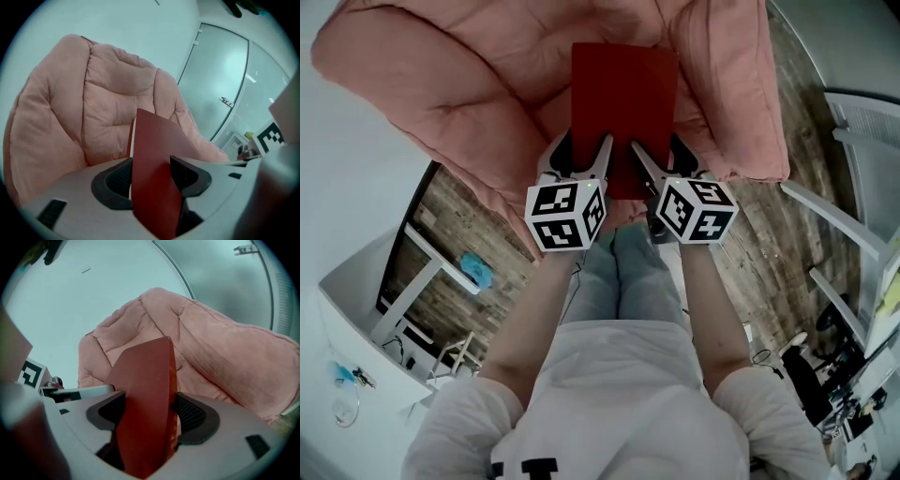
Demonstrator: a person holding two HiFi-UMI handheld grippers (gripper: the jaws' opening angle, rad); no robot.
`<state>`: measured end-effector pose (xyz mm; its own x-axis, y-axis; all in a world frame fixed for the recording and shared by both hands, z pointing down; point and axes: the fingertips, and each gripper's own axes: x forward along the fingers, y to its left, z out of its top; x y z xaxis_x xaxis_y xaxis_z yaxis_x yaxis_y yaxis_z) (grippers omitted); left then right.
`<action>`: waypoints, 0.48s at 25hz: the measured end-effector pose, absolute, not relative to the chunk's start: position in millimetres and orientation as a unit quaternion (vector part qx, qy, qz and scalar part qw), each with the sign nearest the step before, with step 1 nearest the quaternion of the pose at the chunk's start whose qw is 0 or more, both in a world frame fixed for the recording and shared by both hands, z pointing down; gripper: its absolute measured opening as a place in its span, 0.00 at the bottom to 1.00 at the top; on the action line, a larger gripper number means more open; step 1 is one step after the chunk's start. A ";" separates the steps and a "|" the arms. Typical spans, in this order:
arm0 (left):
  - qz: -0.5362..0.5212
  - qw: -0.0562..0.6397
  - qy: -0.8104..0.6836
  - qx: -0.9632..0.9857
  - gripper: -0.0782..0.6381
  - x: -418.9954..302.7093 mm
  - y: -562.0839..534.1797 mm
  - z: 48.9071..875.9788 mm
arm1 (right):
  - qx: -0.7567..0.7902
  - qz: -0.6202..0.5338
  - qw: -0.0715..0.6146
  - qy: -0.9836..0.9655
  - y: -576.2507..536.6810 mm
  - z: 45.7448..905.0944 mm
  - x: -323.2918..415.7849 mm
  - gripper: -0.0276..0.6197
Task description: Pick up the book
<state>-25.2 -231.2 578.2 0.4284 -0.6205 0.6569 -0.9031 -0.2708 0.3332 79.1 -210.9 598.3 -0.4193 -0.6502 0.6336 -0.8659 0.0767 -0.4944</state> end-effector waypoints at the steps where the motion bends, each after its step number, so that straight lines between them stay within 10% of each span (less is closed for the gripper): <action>1: 0.201 0.344 -0.495 0.773 0.44 -25.1 -232.7 572.4 | 0.524 0.430 0.124 -0.724 -212.5 592.7 79.2 0.57; 12: 0.173 0.322 -0.506 0.781 0.44 -25.8 -244.1 513.0 | 0.525 0.405 0.122 -0.739 -227.5 533.0 78.8 0.57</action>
<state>-25.8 -244.1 513.0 0.4276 -0.6790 0.5968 -0.9022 -0.2795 0.3284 78.8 -227.5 533.0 -0.4195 -0.6772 0.6045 -0.8742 0.1218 -0.4701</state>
